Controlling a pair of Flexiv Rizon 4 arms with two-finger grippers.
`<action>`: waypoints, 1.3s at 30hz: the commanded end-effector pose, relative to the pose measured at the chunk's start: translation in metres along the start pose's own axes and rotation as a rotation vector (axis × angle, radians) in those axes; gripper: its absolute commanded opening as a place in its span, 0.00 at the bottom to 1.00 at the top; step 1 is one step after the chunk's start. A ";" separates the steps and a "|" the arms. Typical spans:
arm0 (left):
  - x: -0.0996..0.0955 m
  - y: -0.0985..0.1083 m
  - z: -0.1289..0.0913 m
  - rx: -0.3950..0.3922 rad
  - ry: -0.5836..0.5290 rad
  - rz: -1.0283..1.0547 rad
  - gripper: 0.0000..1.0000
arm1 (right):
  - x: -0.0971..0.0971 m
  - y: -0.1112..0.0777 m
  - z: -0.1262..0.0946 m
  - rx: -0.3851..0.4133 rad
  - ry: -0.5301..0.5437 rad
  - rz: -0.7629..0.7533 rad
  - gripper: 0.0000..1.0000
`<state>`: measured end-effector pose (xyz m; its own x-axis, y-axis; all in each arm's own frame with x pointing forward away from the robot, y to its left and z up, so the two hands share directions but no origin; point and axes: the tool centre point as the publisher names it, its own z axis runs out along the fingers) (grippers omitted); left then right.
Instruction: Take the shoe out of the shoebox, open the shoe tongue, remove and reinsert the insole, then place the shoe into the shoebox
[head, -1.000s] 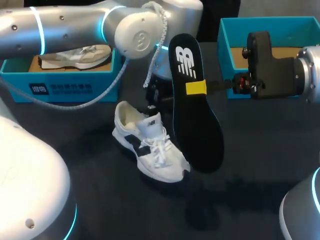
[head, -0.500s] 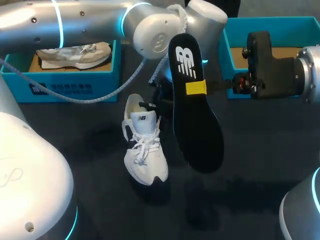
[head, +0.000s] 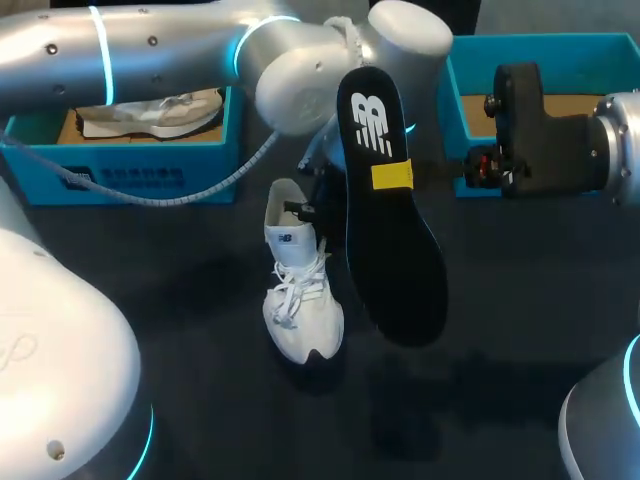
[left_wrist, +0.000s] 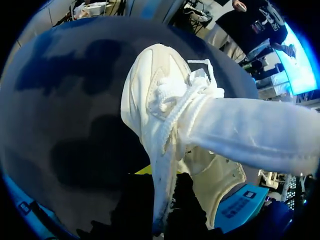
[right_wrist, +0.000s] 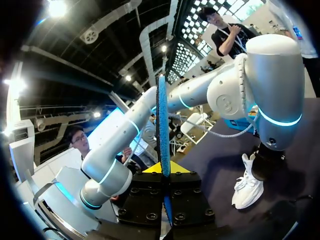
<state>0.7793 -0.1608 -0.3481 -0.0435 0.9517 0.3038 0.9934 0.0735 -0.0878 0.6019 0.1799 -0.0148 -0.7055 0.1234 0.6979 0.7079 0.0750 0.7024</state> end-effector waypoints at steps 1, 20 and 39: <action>-0.003 -0.001 -0.003 -0.051 -0.023 0.007 0.00 | 0.000 0.001 0.003 0.002 -0.003 0.003 0.00; -0.074 0.016 -0.005 -0.036 -0.026 0.088 0.00 | 0.000 0.001 0.003 0.002 -0.003 0.003 0.00; -0.061 -0.003 0.019 -0.016 0.001 0.085 0.00 | 0.000 0.001 0.003 0.002 -0.003 0.003 0.00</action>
<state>0.7786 -0.2151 -0.3813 0.0417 0.9520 0.3032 0.9950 -0.0118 -0.0997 0.6019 0.1799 -0.0148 -0.7056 0.1234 0.6978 0.7078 0.0751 0.7024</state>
